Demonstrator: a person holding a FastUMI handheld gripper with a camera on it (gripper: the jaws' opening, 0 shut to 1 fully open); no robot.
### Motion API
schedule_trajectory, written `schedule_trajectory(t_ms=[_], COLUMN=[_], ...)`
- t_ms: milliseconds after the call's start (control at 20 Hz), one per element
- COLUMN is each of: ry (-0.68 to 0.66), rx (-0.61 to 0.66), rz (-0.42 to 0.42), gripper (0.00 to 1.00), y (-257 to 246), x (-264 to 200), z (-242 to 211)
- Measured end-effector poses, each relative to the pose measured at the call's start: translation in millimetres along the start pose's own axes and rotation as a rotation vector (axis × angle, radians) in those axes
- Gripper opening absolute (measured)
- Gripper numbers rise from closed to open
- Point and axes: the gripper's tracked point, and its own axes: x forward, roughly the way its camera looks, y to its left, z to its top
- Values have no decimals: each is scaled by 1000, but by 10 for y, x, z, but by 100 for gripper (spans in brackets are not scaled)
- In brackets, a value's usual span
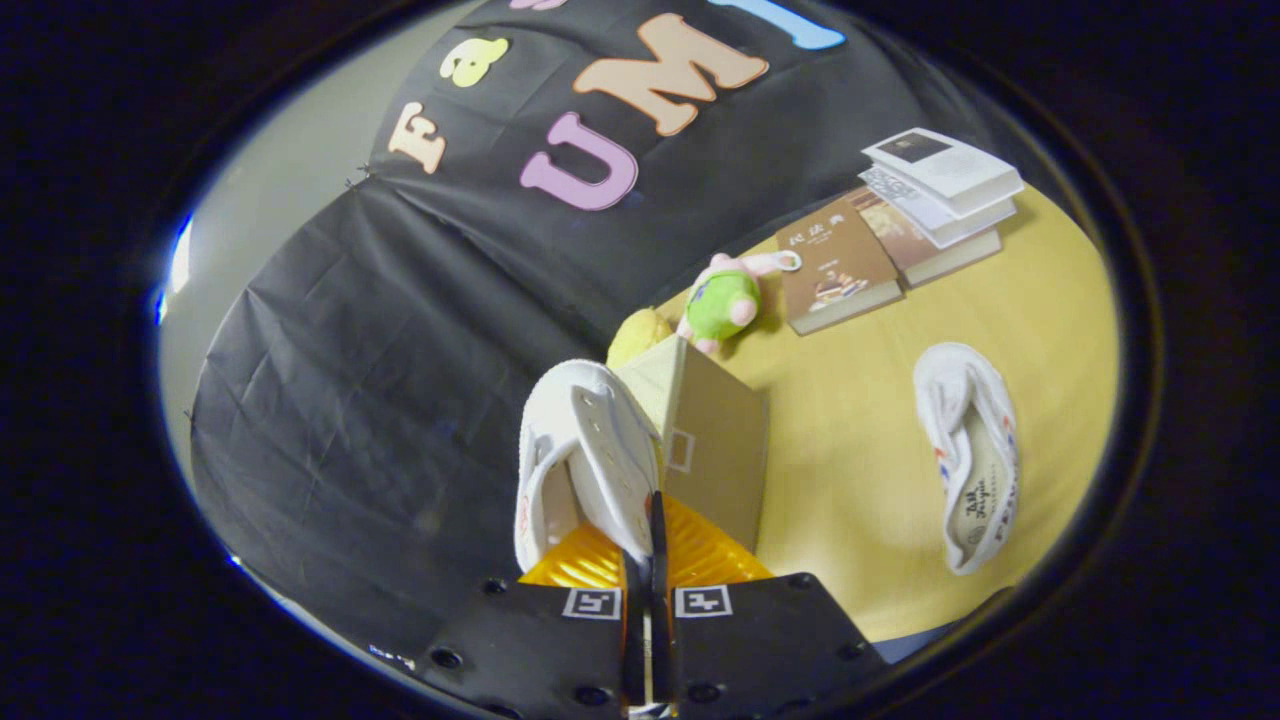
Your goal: Open the storage box then place both shoes into the box .Put the left shoe in first, then the right shoe, with the right side of both shoes facing outward in a uniform manner.
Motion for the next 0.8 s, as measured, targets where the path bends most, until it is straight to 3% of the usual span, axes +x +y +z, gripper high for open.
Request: schedule_trajectory(t_ms=[250,350,800], ry=[76,105,149], rx=[121,182,276], rz=[58,41,-271], gripper=[6,6,6], y=[549,626,64], x=[610,896,1829], z=[-88,-121,-349])
